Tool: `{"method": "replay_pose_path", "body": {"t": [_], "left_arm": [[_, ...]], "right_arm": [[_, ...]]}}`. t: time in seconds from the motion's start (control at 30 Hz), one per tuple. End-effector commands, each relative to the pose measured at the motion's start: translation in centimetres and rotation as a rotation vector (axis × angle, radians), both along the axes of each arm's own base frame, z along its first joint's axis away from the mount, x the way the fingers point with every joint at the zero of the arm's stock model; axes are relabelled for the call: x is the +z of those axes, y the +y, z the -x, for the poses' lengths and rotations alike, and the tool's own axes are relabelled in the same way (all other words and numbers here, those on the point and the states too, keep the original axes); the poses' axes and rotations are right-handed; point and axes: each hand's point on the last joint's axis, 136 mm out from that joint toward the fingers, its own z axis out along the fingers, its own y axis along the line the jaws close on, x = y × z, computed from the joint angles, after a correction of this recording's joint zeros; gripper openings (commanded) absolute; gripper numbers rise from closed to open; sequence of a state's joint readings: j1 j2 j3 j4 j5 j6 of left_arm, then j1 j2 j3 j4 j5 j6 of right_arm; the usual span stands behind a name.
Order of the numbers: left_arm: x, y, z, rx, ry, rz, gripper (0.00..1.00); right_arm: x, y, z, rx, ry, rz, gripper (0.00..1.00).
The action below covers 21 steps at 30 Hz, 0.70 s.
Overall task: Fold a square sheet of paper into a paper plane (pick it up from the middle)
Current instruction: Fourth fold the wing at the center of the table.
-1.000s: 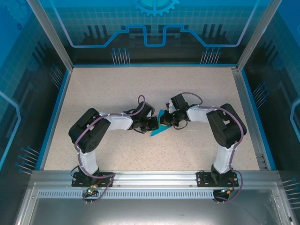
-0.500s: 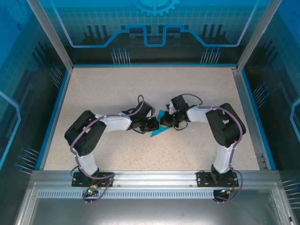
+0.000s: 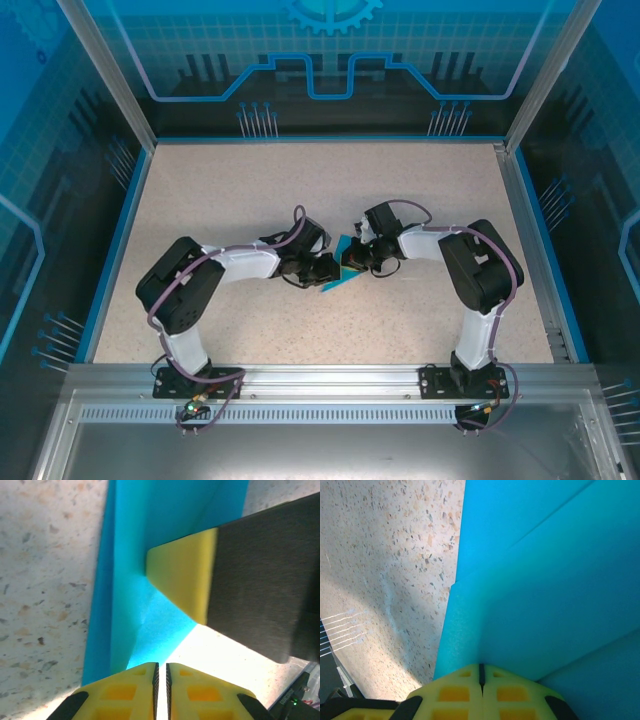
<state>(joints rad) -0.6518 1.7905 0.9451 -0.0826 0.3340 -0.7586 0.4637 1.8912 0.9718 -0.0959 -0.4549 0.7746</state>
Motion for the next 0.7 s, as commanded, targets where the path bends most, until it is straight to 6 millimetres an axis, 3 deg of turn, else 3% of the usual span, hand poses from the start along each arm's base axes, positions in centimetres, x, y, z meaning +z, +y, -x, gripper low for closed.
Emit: {"method": "replay_pose_path", "body": {"t": [0.0,0.67], "left_arm": [[-2.0,0.9,1.4,0.001,0.069,-0.056,0.15],[-5.4,3.1,3.3,0.025,0.153,-0.156,0.14]], "right_arm": [[-4.8,-2.9,2.8,-0.018,0.140,0.163,0.04],[-5.3,-3.3,3.1,-0.019,0.158,0.188,0.04]]}}
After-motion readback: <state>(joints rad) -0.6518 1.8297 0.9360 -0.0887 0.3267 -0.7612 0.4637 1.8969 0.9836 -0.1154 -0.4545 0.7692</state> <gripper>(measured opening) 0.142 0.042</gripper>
